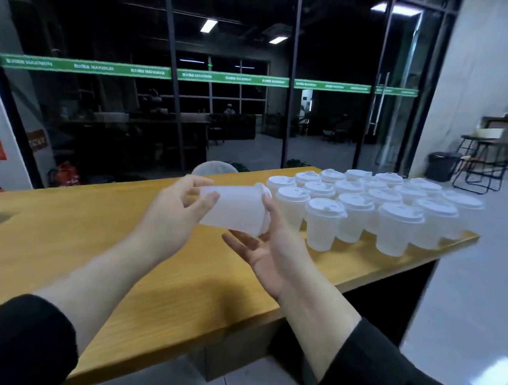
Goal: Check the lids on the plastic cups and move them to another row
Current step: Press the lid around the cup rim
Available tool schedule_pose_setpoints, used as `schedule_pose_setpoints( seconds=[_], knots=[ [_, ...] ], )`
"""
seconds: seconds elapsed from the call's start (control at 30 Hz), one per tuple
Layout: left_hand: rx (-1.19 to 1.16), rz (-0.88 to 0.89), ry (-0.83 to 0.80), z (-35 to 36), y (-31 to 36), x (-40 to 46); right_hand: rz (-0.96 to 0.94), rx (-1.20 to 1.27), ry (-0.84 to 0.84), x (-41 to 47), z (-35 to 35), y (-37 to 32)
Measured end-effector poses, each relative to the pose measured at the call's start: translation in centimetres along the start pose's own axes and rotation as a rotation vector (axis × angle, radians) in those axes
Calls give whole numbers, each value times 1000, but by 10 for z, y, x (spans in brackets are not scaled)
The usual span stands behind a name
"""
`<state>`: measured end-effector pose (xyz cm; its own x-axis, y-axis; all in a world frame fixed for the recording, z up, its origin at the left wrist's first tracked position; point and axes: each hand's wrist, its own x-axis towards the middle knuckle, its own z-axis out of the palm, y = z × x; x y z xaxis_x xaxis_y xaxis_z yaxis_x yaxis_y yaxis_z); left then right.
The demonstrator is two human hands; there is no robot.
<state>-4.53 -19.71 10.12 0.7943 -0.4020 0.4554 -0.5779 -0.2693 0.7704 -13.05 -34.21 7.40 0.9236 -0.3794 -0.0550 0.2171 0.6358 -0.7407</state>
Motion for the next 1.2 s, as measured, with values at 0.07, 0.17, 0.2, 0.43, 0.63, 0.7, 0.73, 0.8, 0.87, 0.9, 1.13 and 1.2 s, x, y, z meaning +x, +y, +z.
schedule_pose_setpoints(
  seconds=[0.07, 0.17, 0.2, 0.43, 0.63, 0.7, 0.73, 0.8, 0.87, 0.9, 1.13, 1.2],
  knots=[
    [-83, -41, -49, 29, -8, -4, -126, -216, 37, 4, -19, -17],
    [-185, -95, -131, 75, -6, -9, -290, -520, 84, 3, -50, -43],
    [-227, -119, -158, 90, -2, -10, -333, -598, 100, 3, -63, -50],
    [-503, -369, -463, 172, 33, -14, -424, -1069, 226, -17, -137, -93],
    [-549, -466, -557, 215, 57, -9, -380, -1177, 294, -11, -177, -115],
    [-570, -509, -559, 228, 61, -5, -380, -1180, 329, -5, -186, -120],
    [-590, -532, -557, 233, 63, -4, -384, -1168, 346, -1, -191, -121],
    [-662, -594, -529, 240, 67, -2, -395, -1108, 372, 7, -199, -121],
    [-751, -635, -517, 246, 68, 0, -407, -1023, 404, 12, -207, -117],
    [-797, -646, -514, 248, 69, 1, -418, -995, 421, 14, -212, -114],
    [-825, -684, -429, 259, 72, 3, -366, -843, 437, 27, -234, -107],
    [-818, -676, -416, 256, 73, 2, -319, -826, 397, 24, -233, -108]
  ],
)
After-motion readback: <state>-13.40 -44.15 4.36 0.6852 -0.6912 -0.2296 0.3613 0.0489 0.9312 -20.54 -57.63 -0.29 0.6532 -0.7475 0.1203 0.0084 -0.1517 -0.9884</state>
